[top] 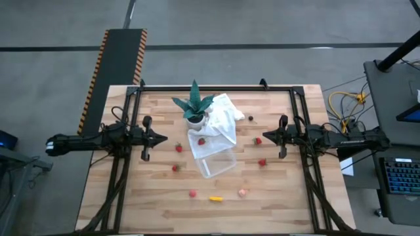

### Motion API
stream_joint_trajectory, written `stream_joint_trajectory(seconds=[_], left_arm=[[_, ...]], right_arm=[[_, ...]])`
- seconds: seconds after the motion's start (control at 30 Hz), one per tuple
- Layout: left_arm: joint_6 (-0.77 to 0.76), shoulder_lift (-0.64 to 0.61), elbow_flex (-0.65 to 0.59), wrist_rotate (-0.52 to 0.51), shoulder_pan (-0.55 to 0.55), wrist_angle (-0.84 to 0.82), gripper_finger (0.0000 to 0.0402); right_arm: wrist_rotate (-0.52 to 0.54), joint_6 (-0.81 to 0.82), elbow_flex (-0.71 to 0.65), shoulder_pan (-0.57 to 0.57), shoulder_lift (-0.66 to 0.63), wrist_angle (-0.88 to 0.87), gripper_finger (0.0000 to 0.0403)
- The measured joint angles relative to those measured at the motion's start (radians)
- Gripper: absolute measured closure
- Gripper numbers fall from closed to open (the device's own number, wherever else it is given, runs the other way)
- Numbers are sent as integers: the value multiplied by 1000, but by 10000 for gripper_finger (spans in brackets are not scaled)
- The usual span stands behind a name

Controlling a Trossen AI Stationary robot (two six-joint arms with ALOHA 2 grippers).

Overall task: Pick and placing Produce into tupperware
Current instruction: Put the black cherry into the transparent bin

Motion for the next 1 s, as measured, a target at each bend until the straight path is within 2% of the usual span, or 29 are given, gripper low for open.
stream_joint_trajectory(seconds=[0.53, 0.67, 0.9, 1.0], left_arm=[[0, 2, 0, -9, 0, 14, 402], [-2, 9, 0, -9, 0, 12, 402], [25, 39, 0, -10, 0, 11, 402], [25, 47, 0, -10, 0, 12, 402]], right_arm=[[0, 16, 0, 0, 0, 6, 394], [5, -50, 0, 0, 0, 7, 394], [75, -17, 0, -1, 0, -2, 394], [146, 7, 0, -4, 3, -17, 394]])
